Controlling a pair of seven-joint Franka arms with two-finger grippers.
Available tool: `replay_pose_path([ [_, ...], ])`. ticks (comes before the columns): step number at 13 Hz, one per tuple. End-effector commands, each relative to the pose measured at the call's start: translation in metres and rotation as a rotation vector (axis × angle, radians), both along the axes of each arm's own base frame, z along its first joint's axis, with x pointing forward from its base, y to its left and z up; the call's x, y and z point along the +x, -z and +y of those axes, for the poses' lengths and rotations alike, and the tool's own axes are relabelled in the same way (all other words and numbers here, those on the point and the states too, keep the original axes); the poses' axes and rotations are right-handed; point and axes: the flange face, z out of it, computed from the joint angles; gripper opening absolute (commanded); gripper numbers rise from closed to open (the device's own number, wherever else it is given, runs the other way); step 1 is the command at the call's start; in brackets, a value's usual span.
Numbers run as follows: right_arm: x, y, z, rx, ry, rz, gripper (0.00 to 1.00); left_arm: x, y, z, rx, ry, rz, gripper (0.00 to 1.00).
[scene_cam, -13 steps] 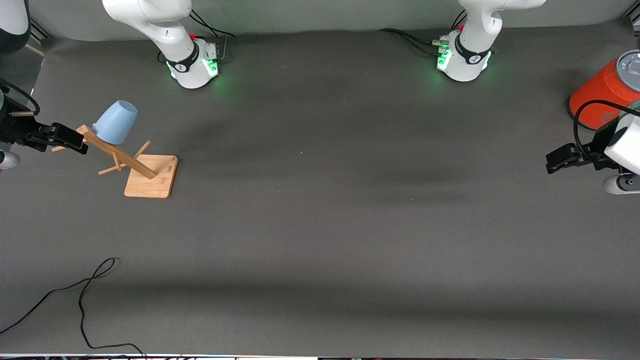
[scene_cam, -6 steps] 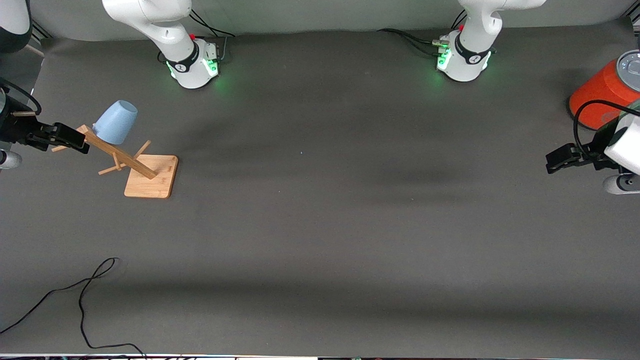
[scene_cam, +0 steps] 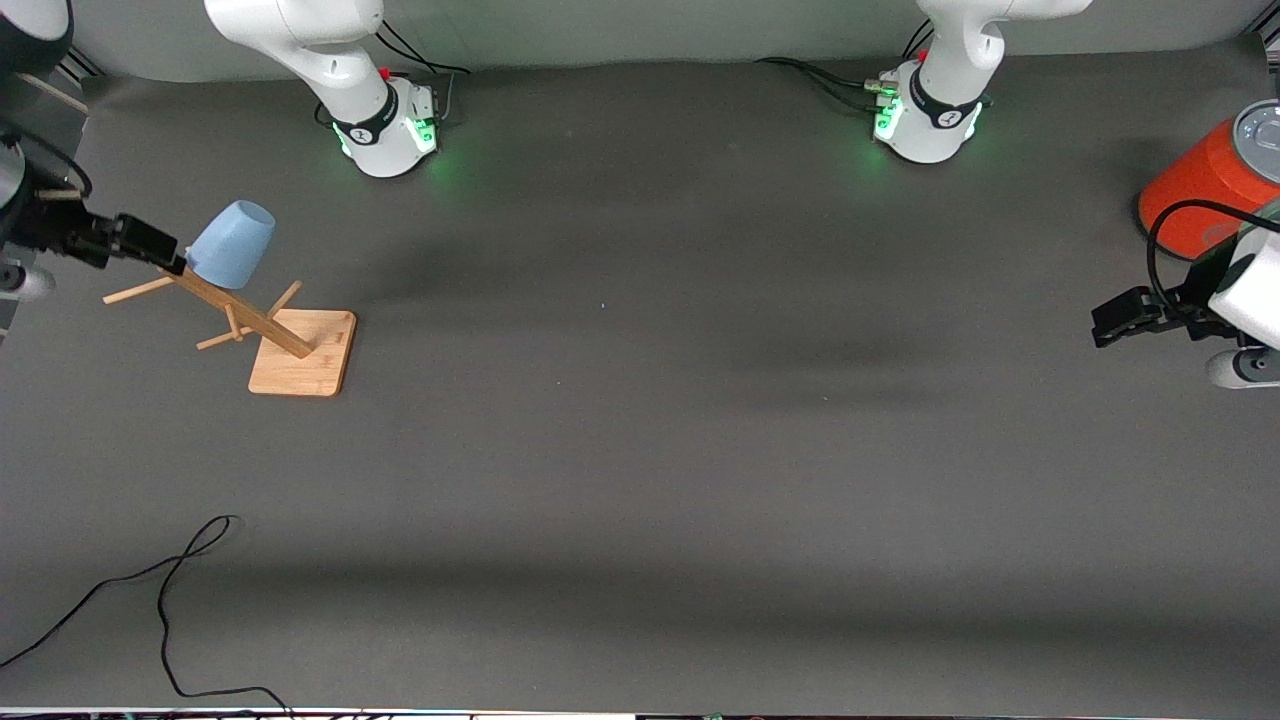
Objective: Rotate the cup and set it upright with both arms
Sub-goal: 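Grasp the light blue cup on the wooden stand peg with the right gripper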
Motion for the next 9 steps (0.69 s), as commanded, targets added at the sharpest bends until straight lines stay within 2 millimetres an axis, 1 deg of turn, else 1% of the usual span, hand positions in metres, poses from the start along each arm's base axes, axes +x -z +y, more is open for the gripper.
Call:
replay_pose_path([
  [1, -0.063, 0.01, -0.012, 0.05, 0.061, -0.038, 1.0, -0.005, -0.007, 0.001, -0.008, 0.002, 0.009, 1.0],
  [2, -0.074, 0.012, -0.015, 0.058, 0.067, -0.039, 1.0, -0.005, -0.007, 0.001, -0.006, 0.002, 0.008, 1.0],
  [3, -0.08, 0.017, -0.02, 0.065, 0.091, -0.028, 1.0, -0.005, -0.007, 0.001, -0.008, 0.002, 0.009, 1.0],
  [5, -0.083, 0.021, -0.024, 0.067, 0.177, -0.014, 1.0, -0.005, -0.007, 0.001, -0.008, 0.002, 0.009, 1.0],
  [9, -0.078, 0.028, -0.023, 0.036, 0.568, 0.016, 1.0, -0.005, -0.006, 0.002, -0.006, 0.001, 0.01, 1.0],
])
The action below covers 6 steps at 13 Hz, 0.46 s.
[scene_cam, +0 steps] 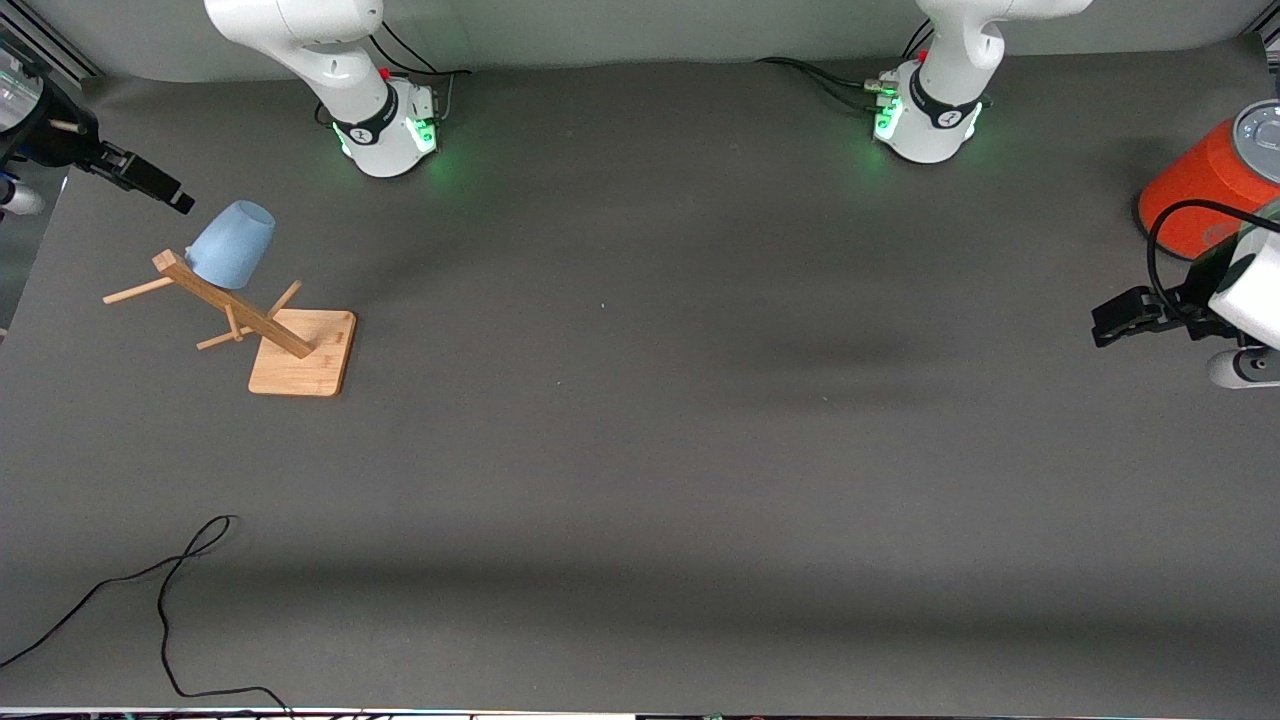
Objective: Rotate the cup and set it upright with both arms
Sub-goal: 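Grasp the light blue cup on the wooden stand peg with the right gripper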
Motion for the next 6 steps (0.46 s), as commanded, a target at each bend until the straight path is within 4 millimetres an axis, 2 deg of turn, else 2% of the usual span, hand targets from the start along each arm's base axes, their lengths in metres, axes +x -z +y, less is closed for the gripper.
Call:
replay_pose_path([
  [1, 0.004, 0.005, 0.004, 0.0, 0.237, 0.008, 1.0, -0.005, -0.006, 0.001, -0.006, 0.002, 0.009, 1.0],
  [4, 0.011, 0.016, 0.005, -0.005, 0.259, 0.029, 1.0, -0.005, -0.006, 0.001, -0.006, 0.002, 0.009, 1.0],
  [6, 0.02, 0.035, 0.005, -0.009, 0.262, 0.037, 1.0, -0.005, -0.006, 0.001, -0.006, 0.002, 0.009, 1.0],
])
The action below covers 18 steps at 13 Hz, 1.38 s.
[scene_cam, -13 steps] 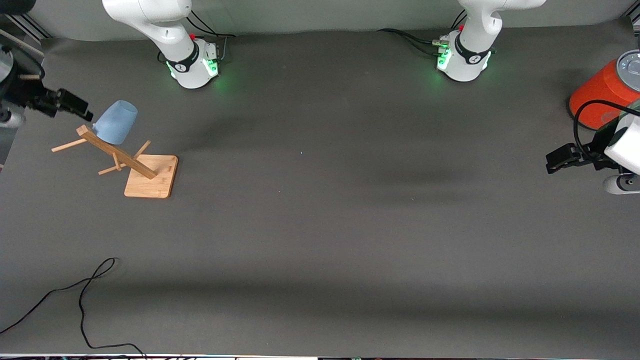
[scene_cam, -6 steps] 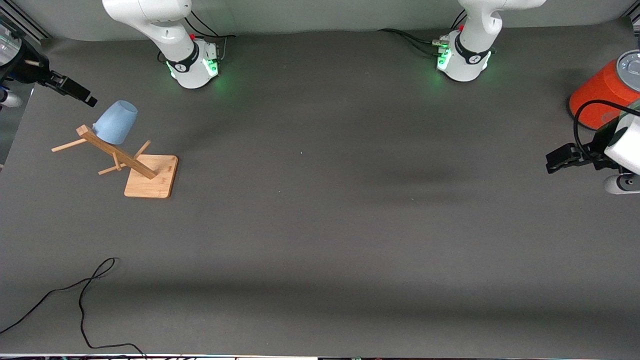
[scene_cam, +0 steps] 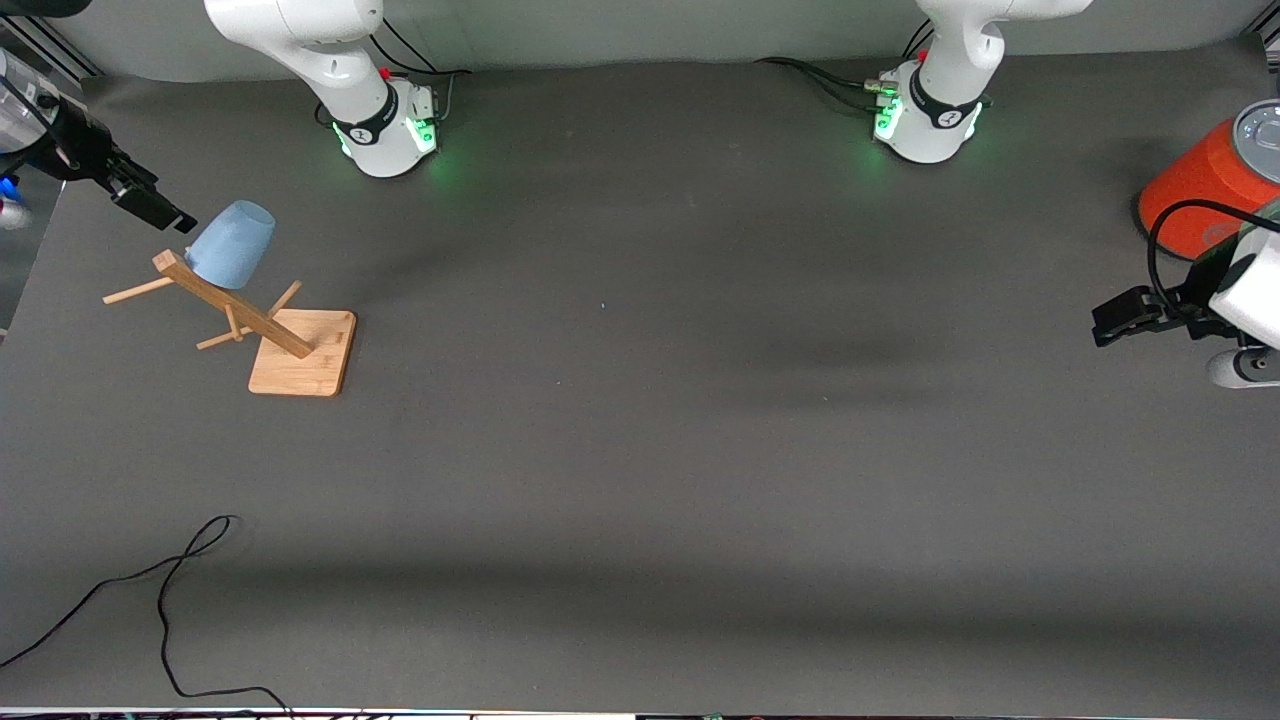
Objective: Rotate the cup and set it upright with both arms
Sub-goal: 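Grasp the light blue cup on the wooden stand peg with the right gripper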
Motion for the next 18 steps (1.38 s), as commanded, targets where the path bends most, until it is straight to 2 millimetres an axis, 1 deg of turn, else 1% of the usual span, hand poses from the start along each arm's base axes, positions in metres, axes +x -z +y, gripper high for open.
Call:
replay_pose_path([
  [1, 0.01, 0.027, 0.004, 0.011, 0.029, -0.009, 1.0, -0.005, -0.006, 0.001, -0.006, 0.002, 0.007, 1.0],
  [4, 0.008, 0.059, 0.006, 0.013, 0.031, -0.009, 1.0, -0.005, -0.006, 0.001, -0.006, 0.002, 0.007, 1.0],
  [7, 0.005, 0.083, 0.009, 0.02, 0.036, -0.014, 1.0, -0.005, -0.006, 0.0, -0.008, 0.004, 0.007, 1.0],
  [9, 0.004, 0.091, 0.01, 0.021, 0.036, -0.008, 1.0, -0.005, -0.006, 0.001, -0.006, 0.002, 0.007, 1.0],
  [12, 0.005, 0.096, 0.01, 0.02, 0.036, 0.004, 1.0, -0.005, -0.006, 0.001, -0.008, 0.002, 0.007, 1.0],
  [13, 0.005, 0.096, 0.009, 0.021, 0.038, 0.004, 0.89, -0.005, -0.006, 0.0, -0.008, 0.004, 0.007, 1.0],
  [14, 0.005, 0.094, 0.009, 0.021, 0.036, 0.0, 0.61, -0.005, -0.006, 0.001, -0.008, 0.002, 0.007, 1.0],
  [15, 0.005, 0.093, 0.009, 0.021, 0.036, 0.0, 0.4, -0.005, -0.005, 0.0, -0.006, 0.004, 0.009, 1.0],
  [16, 0.004, 0.094, 0.008, 0.021, 0.037, 0.001, 0.32, -0.005, -0.005, 0.0, -0.008, 0.004, 0.009, 1.0],
  [18, 0.004, 0.093, 0.008, 0.021, 0.037, 0.0, 0.32, -0.005, -0.006, 0.0, -0.008, 0.004, 0.007, 1.0],
])
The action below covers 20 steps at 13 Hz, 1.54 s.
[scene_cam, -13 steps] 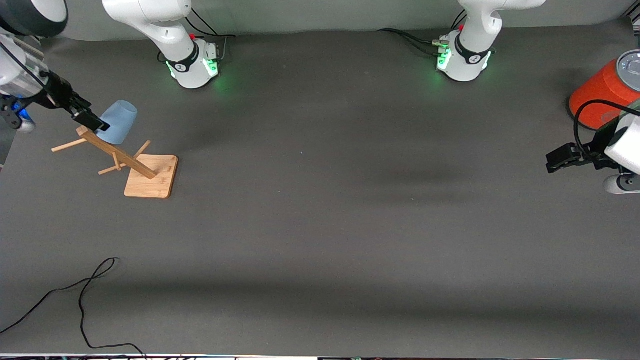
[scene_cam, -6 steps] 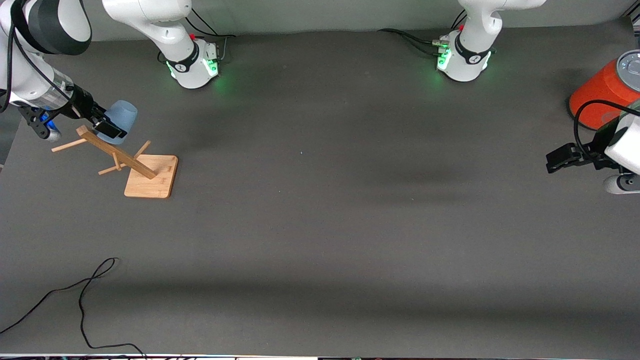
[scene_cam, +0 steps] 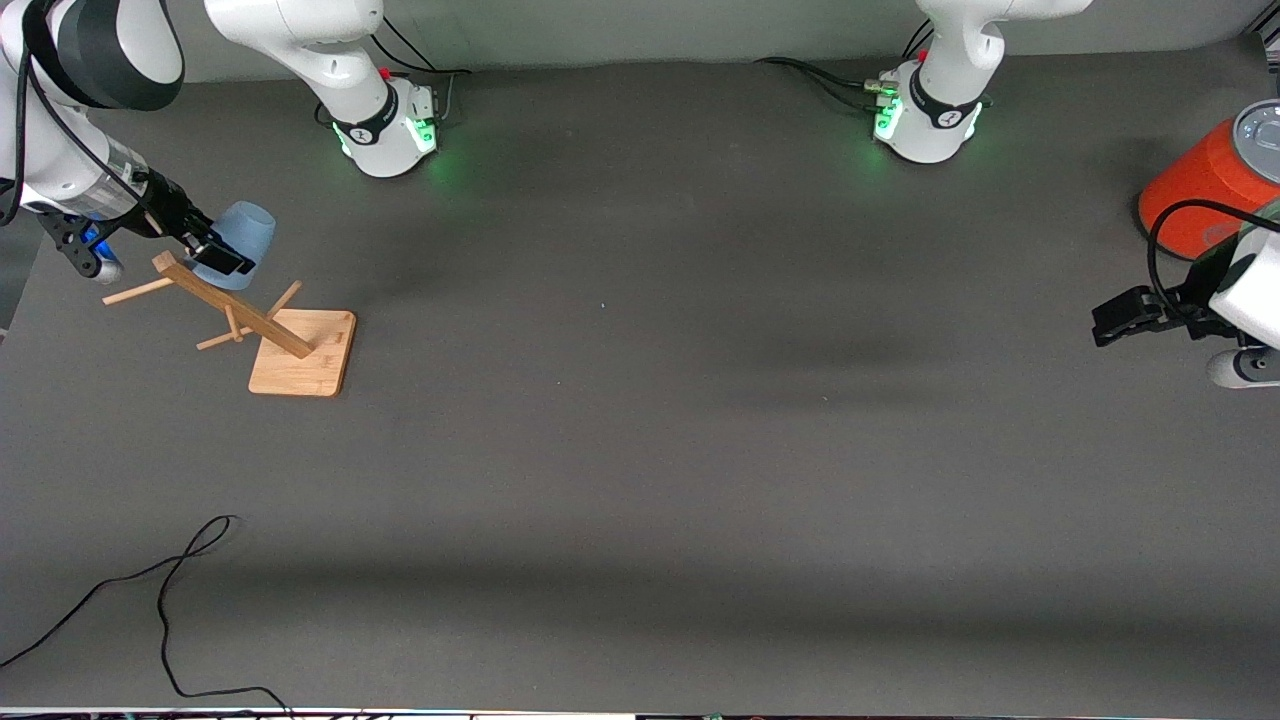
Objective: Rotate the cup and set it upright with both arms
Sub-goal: 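Pull the blue cup off the peg and carry it toward the table middle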
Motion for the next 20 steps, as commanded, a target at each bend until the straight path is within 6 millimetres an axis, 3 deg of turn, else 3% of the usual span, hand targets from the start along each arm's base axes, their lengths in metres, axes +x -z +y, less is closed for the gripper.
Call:
replay_pose_path([
  [1, -0.001, -0.004, 0.001, 0.015, 0.025, -0.018, 0.32, -0.005, -0.006, 0.0, -0.006, 0.004, 0.007, 1.0],
  [4, -0.013, -0.024, 0.009, 0.013, 0.069, -0.013, 0.32, -0.005, -0.005, 0.001, -0.006, 0.002, 0.009, 1.0],
  [8, -0.027, -0.058, 0.053, 0.006, 0.103, -0.001, 0.32, -0.005, -0.005, 0.001, -0.006, 0.002, 0.009, 1.0],
  [11, -0.034, -0.086, 0.1, -0.009, 0.137, 0.008, 0.28, -0.005, -0.005, 0.001, -0.006, 0.002, 0.009, 1.0],
  [15, -0.043, -0.117, 0.206, -0.031, 0.208, -0.016, 0.25, -0.005, -0.005, 0.001, -0.006, 0.002, 0.009, 1.0],
  [18, -0.031, -0.122, 0.317, -0.074, 0.286, -0.022, 0.25, -0.005, -0.005, 0.0, -0.006, 0.004, 0.015, 1.0],
  [20, -0.02, -0.115, 0.399, -0.103, 0.316, -0.03, 0.25, -0.005, -0.005, 0.001, -0.005, 0.002, 0.015, 1.0],
])
